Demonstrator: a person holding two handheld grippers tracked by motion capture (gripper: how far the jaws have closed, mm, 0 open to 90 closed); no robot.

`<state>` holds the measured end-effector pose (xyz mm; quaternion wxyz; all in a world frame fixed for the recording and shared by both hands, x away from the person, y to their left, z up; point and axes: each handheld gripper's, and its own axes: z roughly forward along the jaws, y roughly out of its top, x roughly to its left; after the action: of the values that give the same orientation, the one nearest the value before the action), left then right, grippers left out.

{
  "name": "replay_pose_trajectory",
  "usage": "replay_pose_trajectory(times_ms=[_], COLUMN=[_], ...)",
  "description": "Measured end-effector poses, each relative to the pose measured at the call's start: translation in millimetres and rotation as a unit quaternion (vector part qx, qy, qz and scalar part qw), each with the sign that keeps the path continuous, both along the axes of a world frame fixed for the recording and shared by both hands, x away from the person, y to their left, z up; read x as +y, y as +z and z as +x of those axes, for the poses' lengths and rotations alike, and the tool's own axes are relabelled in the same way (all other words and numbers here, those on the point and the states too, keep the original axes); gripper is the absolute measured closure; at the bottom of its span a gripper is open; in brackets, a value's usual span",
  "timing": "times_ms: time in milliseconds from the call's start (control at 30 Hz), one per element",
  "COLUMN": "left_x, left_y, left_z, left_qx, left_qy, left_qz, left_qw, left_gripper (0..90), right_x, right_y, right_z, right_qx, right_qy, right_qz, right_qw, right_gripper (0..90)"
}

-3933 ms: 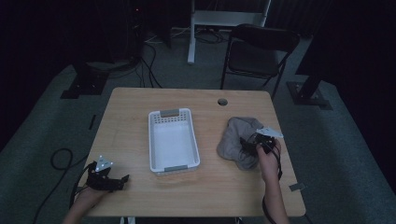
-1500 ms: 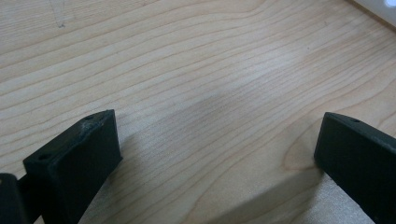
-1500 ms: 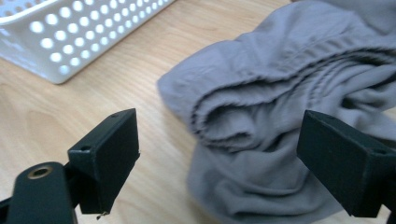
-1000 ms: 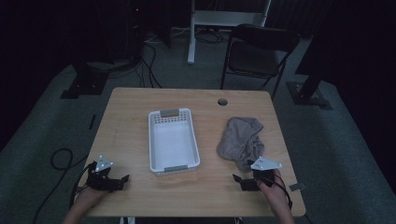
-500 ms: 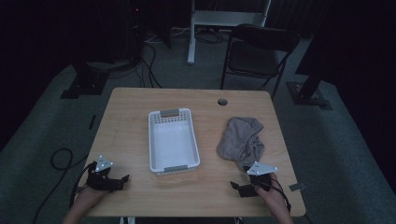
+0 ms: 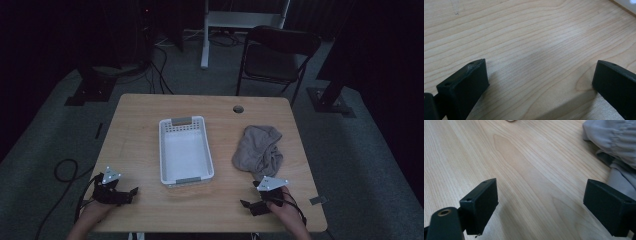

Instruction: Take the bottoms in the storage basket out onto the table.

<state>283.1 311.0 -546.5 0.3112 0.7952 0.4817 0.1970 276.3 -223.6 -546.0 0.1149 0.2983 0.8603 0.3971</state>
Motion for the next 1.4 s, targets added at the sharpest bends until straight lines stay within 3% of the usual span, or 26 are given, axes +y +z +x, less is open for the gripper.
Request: replay_pose_trajectory(times_ms=[833, 1400], left_x=[0.0, 0.0], left_y=[0.0, 0.0], left_z=[0.0, -0.1], left_qx=[0.000, 0.000], left_qy=[0.000, 0.000], left_qz=[0.000, 0.000], left_qw=[1.0000, 1.0000], left_gripper=[0.7, 0.7], right_x=[16.5, 15.9], right_y=[-4.0, -4.0], right_z=[1.1, 0.5], right_qx=[-0.005, -0.005], right_qy=[0.058, 0.056], right_qz=[-0.031, -0.031], right_qw=[0.9978, 0.9979], right_gripper=[11.3, 11.3])
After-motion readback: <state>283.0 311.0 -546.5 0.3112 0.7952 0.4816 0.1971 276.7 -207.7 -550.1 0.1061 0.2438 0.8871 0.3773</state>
